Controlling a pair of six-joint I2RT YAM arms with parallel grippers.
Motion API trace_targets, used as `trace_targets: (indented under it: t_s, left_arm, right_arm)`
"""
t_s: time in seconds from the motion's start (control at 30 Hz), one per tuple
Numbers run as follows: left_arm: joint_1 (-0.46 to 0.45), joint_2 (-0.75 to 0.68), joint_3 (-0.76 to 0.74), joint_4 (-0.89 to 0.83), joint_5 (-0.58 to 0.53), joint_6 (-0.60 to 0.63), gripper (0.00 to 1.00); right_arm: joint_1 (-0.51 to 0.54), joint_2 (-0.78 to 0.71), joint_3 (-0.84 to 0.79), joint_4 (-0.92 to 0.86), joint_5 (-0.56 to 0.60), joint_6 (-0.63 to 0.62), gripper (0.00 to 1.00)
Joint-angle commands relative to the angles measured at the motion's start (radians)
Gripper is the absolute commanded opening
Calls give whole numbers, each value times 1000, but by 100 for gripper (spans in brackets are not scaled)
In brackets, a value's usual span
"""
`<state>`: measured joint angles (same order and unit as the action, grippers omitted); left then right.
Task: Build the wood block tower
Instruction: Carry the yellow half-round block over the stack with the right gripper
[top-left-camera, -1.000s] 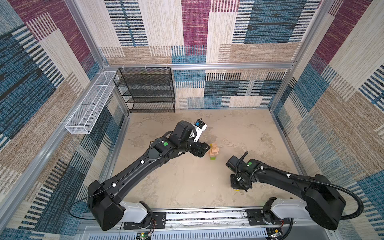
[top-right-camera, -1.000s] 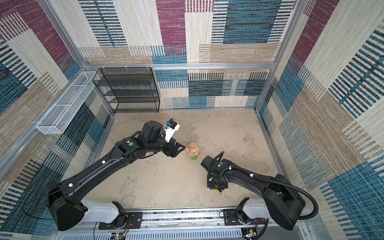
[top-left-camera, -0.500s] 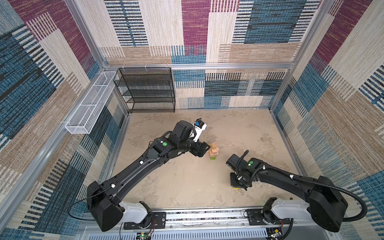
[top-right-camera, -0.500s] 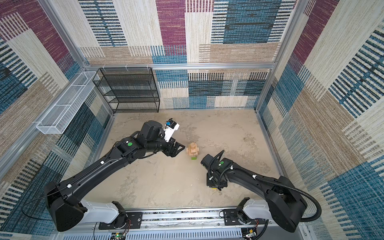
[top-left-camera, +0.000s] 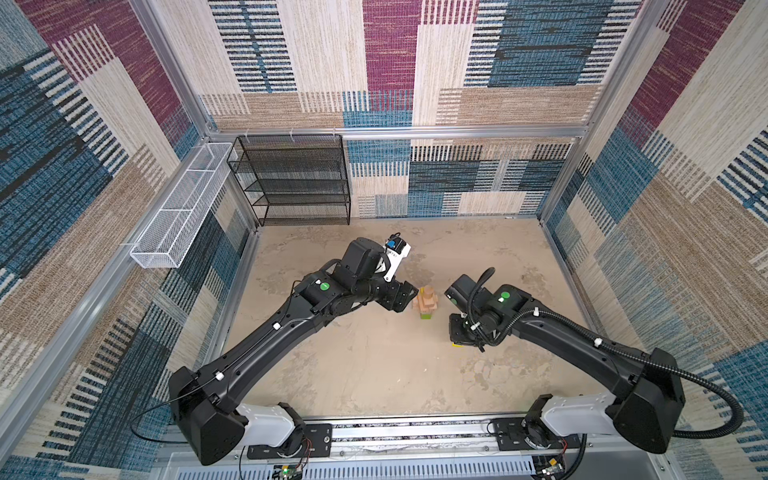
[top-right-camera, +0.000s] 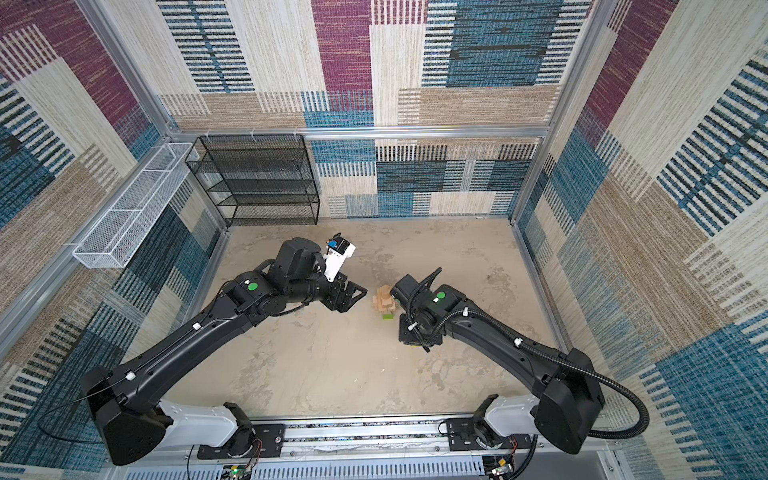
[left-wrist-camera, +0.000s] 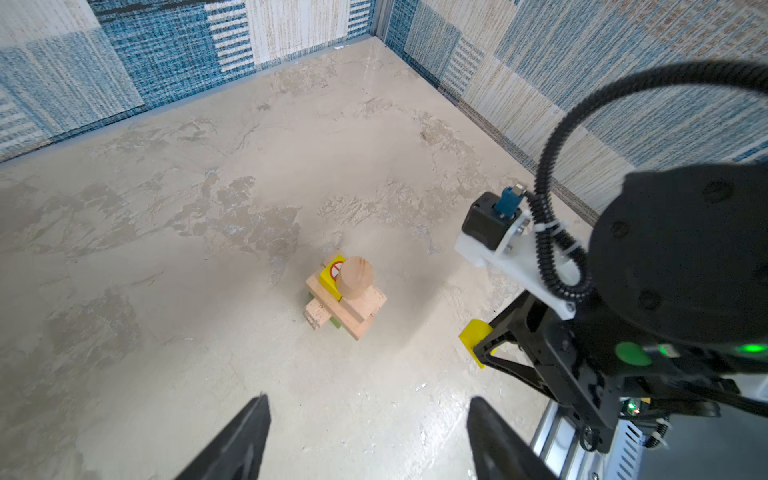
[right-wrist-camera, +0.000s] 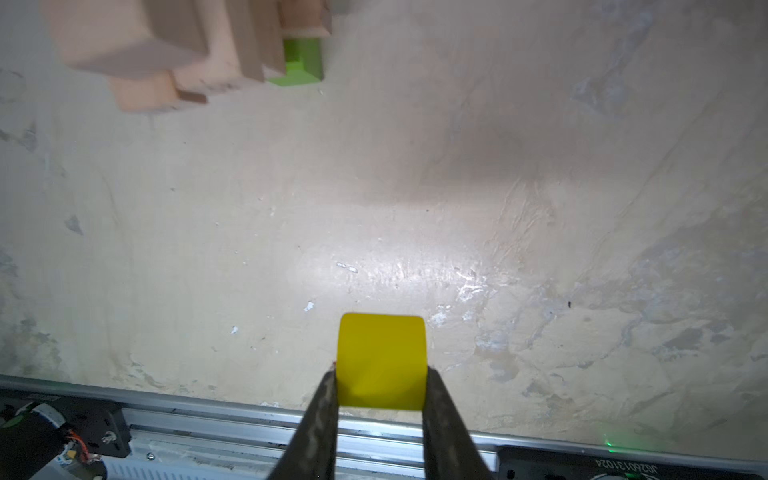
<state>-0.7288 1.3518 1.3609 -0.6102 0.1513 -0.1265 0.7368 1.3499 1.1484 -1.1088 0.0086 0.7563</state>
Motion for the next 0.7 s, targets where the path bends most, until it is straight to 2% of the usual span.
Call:
trace_targets:
  t_s: [0.0, 0.27, 0.67]
  left_arm:
    - [1, 2, 20, -67, -79, 2, 79]
    - [7, 43, 28, -145, -35, -15, 79]
    - [55, 47, 3, -114, 69, -7, 79]
  right_arm:
    - [-7, 39, 102, -86, 14, -30, 0]
    - [-42, 176, 383, -215, 76, -103, 0]
    - [-63, 345, 624, -194, 116, -218, 0]
